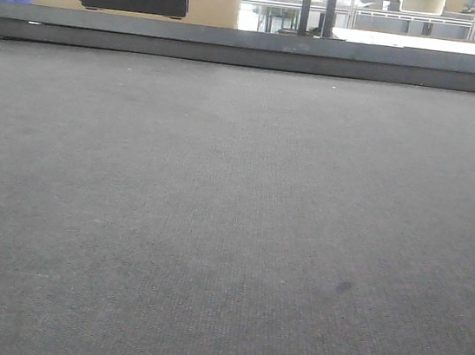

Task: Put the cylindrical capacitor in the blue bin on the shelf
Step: 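Lift the maroon capacitor off the table with the right gripper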

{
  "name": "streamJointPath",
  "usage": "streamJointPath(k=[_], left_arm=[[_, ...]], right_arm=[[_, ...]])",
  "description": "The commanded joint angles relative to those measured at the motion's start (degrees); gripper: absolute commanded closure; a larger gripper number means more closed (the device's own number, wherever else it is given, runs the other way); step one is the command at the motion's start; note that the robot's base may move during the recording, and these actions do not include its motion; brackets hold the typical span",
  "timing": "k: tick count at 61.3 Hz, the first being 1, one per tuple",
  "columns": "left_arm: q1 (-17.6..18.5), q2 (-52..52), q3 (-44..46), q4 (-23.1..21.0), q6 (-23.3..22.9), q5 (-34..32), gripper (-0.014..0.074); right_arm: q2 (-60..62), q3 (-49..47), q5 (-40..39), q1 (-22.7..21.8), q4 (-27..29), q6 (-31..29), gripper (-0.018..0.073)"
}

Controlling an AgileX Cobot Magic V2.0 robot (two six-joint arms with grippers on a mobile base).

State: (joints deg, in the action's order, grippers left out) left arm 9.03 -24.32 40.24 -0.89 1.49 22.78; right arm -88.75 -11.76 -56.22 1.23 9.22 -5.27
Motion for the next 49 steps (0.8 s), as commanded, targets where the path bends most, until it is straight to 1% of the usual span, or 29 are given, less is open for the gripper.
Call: streamJointPath(k=[1,6,9,17,18,26,32,36,40,42,46,49], left_arm=[[0.3,-0.1,-0.1,0.0,-0.2,0.8,-0.0003],[0.3,-0.1,-1.6,-0.1,-0.2,0.8,-0.0003],[0.3,-0.1,-3.0,-0.1,-0.2,0.5,-0.0003],[0.3,-0.1,-8.5,-0.1,-0.2,-1.8,-0.0003],[0.3,-0.1,-9.1,-0.1,-0.2,-2.2,-0.0003],[0.3,-0.1,-14.5,-0.1,-0.2,-6.8,-0.0003],[0.3,-0.1,-19.0,-0.9,-0.2,-12.3,-0.0003],[0.3,-0.1,-22.3,-2.1,-0.2,-16.2,-0.0003],[0.3,-0.1,-25.6,-3.1,-0.2,-21.0,-0.0003],[0.3,-0.1,-27.7,-3.3,-0.2,-24.5,-0.0003],[0.3,-0.6,-30.5,-4.3,-0.2,-29.6,-0.0003],[0.3,-1.7,-32.1,-7.0,-0.2,-33.8,-0.0003]], right_arm=[[5.9,-0.2,-0.9,0.0,0.0,-0.1,0.0720],[12.0,-0.3,1.3,0.0,0.0,-0.1,0.0720],[16.4,-1.0,5.1,0.0,0.0,-0.1,0.0720],[28.4,-6.8,23.8,0.0,-1.2,-0.1,0.0720],[29.6,-8.1,27.2,0.0,-1.8,-0.1,0.0720],[37.6,-17.7,45.8,0.0,-6.4,-0.1,0.0720],[40.7,-25.9,57.6,0.0,-6.7,-0.1,0.0720],[41.4,-30.4,63.5,0.0,-6.7,-0.1,0.0720],[41.4,-34.2,67.9,0.0,-6.7,-0.1,0.0720],[41.4,-36.3,70.2,0.0,-6.7,-0.1,0.0720],[41.4,-38.6,72.6,0.0,-6.7,-0.1,0.0720],[41.4,-39.7,72.9,0.0,-6.7,-0.1,0.0721]])
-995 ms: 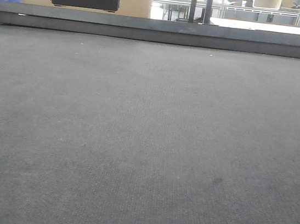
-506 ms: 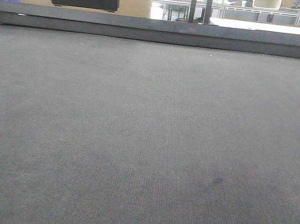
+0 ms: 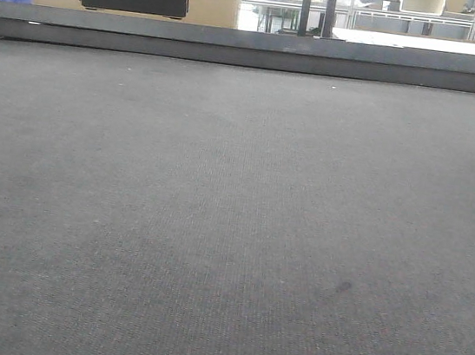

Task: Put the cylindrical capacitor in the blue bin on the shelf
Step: 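Lift the maroon capacitor off the table with the right gripper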

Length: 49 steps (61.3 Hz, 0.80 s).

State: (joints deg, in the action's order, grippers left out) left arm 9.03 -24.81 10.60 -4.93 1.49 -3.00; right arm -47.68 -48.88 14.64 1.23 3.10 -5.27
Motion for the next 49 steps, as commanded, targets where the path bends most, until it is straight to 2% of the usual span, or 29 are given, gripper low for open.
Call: streamJointPath(k=[1,6,19,29,38,44,49], left_arm=[[0.3,-1.5,-2.8,-4.6,-0.2,-8.7,-0.0003],[0.3,-3.9,-3.6,-8.0,-0.2,-9.4,-0.0003],[0.3,-15.2,-3.6,-7.8,-0.2,-11.8,-0.0003],[0.3,-26.7,-3.6,-7.8,-0.2,-19.6,-0.0003],[0.3,-36.9,-3.0,-5.0,-0.2,-27.2,-0.0003],[0.3,-43.1,-0.7,-1.9,-0.2,-28.0,-0.0003],[0.3,-46.8,1.3,-1.0,-0.2,-28.0,-0.0003]], right_arm=[[0.4,-2.8,2.0,0.0,-0.6,-0.1,0.0721],[0.4,-3.2,0.9,0.0,-0.6,-0.1,0.0721],[0.4,-3.2,1.2,0.0,-0.4,-0.1,0.0721],[0.4,-3.2,1.2,0.0,-0.4,-0.1,0.0721],[0.4,-3.2,1.2,0.0,-0.4,-0.1,0.0721],[0.4,-3.2,1.2,0.0,-0.4,-0.1,0.0721],[0.4,-3.2,1.2,0.0,-0.4,-0.1,0.0721]])
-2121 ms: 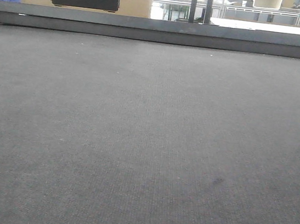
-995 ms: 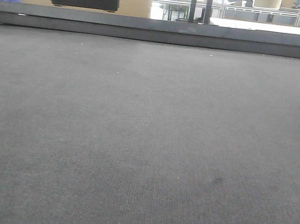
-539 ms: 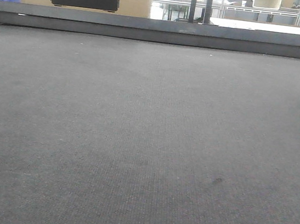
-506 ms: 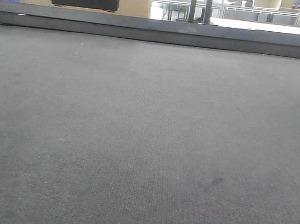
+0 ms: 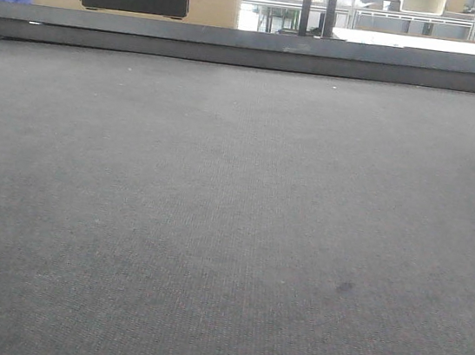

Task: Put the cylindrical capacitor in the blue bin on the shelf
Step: 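Lift the maroon capacitor off the table with the right gripper, then close the left gripper around the orange-topped red cylinder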

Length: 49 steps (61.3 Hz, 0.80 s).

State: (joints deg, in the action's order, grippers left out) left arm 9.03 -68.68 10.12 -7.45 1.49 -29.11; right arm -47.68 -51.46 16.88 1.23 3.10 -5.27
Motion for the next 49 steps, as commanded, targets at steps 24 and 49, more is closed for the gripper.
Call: streamJointPath(k=[24,49], left_arm=[[0.3,-15.1,5.0,1.0,-0.3,-9.9,-0.0003],[0.3,-15.2,5.1,1.0,-0.8,-13.5,0.0302]], right_arm=[[0.4,-0.6,-1.0,0.0,-0.4,-0.1,0.0721],[0.4,-0.6,-1.0,0.0,-0.4,-0.1,0.0721]])
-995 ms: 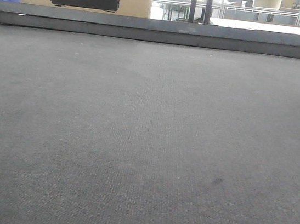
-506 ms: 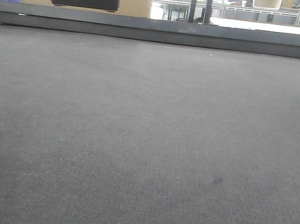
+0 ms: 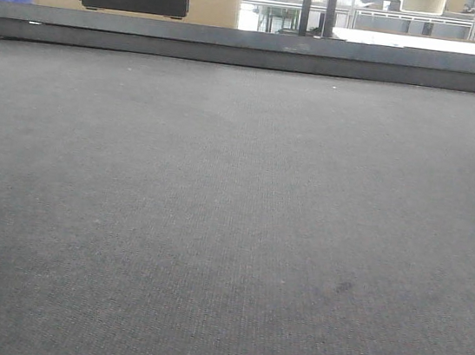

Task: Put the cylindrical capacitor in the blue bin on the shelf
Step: 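Close the left gripper around the orange-topped red cylinder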

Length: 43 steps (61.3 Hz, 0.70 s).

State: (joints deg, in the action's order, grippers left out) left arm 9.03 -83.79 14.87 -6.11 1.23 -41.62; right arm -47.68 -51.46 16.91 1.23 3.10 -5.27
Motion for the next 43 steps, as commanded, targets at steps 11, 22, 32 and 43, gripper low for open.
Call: streamJointPath(k=[11,22,32,43], left_arm=[[0.3,-0.1,0.3,-0.4,-0.5,-0.1,0.0707],[0.3,3.6,0.8,0.7,-0.6,2.7,0.0707],[0.3,12.4,7.5,0.7,-0.6,22.8,0.0707],[0.3,20.3,19.9,1.8,-0.6,45.4,0.0707]], right_arm=[[0.4,-0.6,-0.9,0.0,-0.4,-0.1,0.0721],[0.4,-0.6,-0.7,0.0,-0.4,-0.1,0.0721],[0.4,-0.6,1.0,0.0,-0.4,-0.1,0.0721],[0.4,-0.6,3.0,0.0,-0.4,-0.1,0.0721]])
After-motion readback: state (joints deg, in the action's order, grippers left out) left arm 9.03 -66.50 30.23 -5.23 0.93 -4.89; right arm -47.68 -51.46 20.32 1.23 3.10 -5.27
